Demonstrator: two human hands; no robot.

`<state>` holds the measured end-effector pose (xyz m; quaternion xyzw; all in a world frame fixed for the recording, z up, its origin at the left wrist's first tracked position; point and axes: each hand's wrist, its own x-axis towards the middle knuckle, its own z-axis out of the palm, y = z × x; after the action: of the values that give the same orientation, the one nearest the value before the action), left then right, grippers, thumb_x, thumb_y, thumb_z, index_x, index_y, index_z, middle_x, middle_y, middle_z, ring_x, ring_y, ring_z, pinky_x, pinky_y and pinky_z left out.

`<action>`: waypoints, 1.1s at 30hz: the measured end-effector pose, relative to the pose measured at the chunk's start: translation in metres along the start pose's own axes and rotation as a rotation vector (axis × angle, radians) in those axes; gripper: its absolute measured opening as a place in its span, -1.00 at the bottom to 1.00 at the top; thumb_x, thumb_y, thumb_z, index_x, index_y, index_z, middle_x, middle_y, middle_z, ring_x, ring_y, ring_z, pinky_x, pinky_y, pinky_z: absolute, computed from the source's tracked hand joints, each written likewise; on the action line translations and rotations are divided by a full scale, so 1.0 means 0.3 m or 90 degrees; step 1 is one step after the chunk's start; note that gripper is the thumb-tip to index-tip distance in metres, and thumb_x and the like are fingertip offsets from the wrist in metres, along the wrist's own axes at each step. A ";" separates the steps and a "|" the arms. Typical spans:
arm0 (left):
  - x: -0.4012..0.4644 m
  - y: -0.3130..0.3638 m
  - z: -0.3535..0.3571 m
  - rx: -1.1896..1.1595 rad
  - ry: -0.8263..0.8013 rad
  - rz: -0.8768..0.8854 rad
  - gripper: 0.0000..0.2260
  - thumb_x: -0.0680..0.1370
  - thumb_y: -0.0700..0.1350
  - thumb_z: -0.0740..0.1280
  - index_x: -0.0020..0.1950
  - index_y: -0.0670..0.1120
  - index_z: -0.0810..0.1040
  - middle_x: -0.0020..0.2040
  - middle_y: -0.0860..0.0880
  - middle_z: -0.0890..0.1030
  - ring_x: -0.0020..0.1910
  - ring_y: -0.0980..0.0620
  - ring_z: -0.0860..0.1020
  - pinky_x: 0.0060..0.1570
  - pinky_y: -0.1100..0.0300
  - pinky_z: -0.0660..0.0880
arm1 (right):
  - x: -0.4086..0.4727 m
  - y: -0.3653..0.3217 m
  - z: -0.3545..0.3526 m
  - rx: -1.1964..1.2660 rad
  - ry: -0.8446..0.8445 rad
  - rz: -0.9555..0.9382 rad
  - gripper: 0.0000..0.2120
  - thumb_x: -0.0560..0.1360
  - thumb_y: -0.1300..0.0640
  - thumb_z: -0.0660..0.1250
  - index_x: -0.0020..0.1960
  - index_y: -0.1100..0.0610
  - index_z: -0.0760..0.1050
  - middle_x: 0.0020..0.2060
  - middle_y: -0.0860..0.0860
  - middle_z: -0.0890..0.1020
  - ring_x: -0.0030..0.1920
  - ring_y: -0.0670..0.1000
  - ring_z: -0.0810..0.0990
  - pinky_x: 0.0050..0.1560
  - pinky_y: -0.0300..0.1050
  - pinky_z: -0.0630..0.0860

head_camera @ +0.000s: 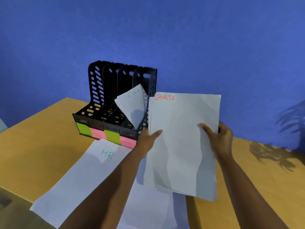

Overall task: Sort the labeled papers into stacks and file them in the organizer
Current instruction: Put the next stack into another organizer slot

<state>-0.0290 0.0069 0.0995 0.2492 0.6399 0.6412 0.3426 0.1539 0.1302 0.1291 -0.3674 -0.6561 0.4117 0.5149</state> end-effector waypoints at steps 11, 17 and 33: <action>-0.055 0.006 0.089 0.006 0.037 0.141 -0.60 0.48 -0.28 0.37 0.30 -0.12 0.43 0.05 0.01 0.53 0.04 0.02 0.52 -0.04 0.28 0.49 | -0.229 0.053 0.155 -0.138 -0.113 0.005 -0.69 0.60 0.23 0.13 0.29 0.30 0.43 0.16 0.21 0.60 0.15 0.18 0.57 0.14 0.04 0.52; -0.048 0.005 0.046 0.045 0.190 0.197 -0.58 0.43 -0.15 0.45 0.25 -0.18 0.48 0.09 -0.09 0.58 0.08 -0.03 0.55 0.08 0.10 0.52 | -0.307 0.026 0.169 -0.060 -0.069 -0.036 -0.68 0.55 0.13 0.25 0.28 0.17 0.46 0.14 0.03 0.61 0.13 0.04 0.58 0.11 -0.09 0.55; 0.057 0.073 -0.194 0.035 0.142 0.170 -0.85 0.48 -0.25 0.38 0.04 -0.22 0.57 -0.07 -0.13 0.61 -0.23 0.05 0.58 -0.30 0.38 0.55 | -0.102 -0.073 0.111 -0.252 -0.362 -0.032 -0.64 0.44 0.01 0.39 -0.34 0.31 0.59 -0.37 0.18 0.68 -0.46 -0.01 0.62 -0.51 -0.31 0.43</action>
<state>-0.0866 -0.0168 0.1159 0.2688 0.6522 0.6870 0.1744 0.1263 0.0885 0.1335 -0.3143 -0.8491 0.3498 0.2404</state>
